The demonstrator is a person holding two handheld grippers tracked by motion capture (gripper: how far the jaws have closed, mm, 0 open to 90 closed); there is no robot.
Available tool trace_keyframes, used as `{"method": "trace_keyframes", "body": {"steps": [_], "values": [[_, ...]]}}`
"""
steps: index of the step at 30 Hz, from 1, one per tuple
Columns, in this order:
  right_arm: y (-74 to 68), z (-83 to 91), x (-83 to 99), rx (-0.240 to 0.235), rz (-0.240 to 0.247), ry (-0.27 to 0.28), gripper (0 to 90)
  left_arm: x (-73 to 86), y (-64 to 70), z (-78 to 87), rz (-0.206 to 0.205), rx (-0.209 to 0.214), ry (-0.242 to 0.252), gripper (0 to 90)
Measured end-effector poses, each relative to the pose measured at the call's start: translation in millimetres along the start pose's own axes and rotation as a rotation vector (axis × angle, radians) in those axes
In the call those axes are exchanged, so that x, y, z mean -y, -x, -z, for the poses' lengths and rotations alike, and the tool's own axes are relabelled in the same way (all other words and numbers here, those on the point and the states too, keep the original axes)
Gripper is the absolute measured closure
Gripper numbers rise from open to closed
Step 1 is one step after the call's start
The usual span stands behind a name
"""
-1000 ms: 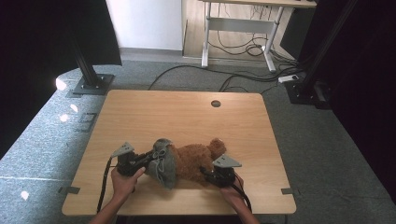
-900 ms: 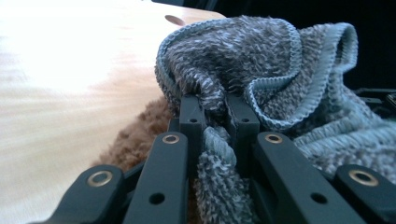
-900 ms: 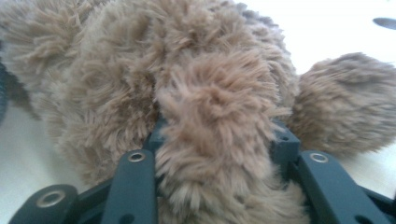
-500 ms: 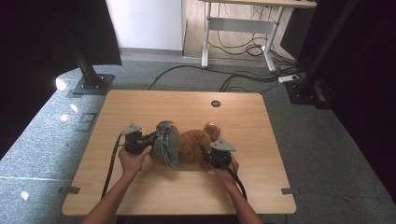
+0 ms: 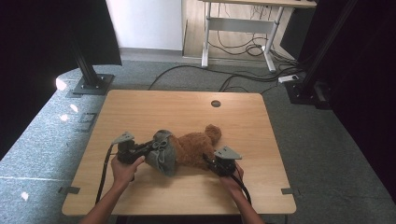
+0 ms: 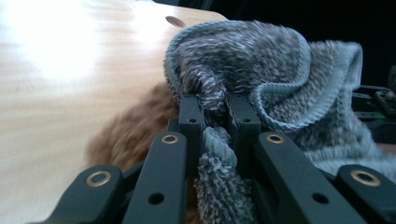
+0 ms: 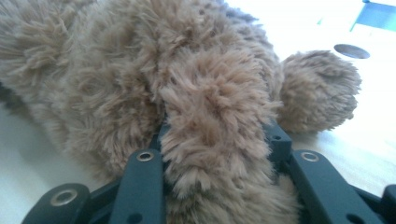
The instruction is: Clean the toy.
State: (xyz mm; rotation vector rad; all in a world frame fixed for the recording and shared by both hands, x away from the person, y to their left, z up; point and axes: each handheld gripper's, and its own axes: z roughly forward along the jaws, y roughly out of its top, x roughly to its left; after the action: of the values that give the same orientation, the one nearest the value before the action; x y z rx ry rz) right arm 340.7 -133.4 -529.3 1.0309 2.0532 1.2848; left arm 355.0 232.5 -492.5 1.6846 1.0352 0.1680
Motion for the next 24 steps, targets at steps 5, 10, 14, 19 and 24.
{"method": "trace_keyframes", "body": {"steps": [5,10,14,19,24], "values": [[-3.3,14.4,8.5,-0.024,0.001,-0.020,61.8,9.0,-18.1,11.8,0.053,-0.044,-0.034,78.4],[-11.1,20.3,12.4,-0.029,0.019,-0.036,61.9,7.0,-25.8,5.8,0.051,-0.097,-0.084,78.0],[-15.6,23.7,16.6,-0.038,0.035,-0.048,61.9,3.1,-35.9,7.5,0.090,-0.128,-0.120,78.0],[-18.7,23.4,20.3,-0.041,0.042,-0.059,61.9,-7.9,-26.7,27.1,0.109,-0.032,-0.031,78.0],[-17.0,18.7,18.5,-0.049,0.034,-0.052,61.9,-32.8,11.2,24.4,0.056,0.122,0.043,77.9]]}}
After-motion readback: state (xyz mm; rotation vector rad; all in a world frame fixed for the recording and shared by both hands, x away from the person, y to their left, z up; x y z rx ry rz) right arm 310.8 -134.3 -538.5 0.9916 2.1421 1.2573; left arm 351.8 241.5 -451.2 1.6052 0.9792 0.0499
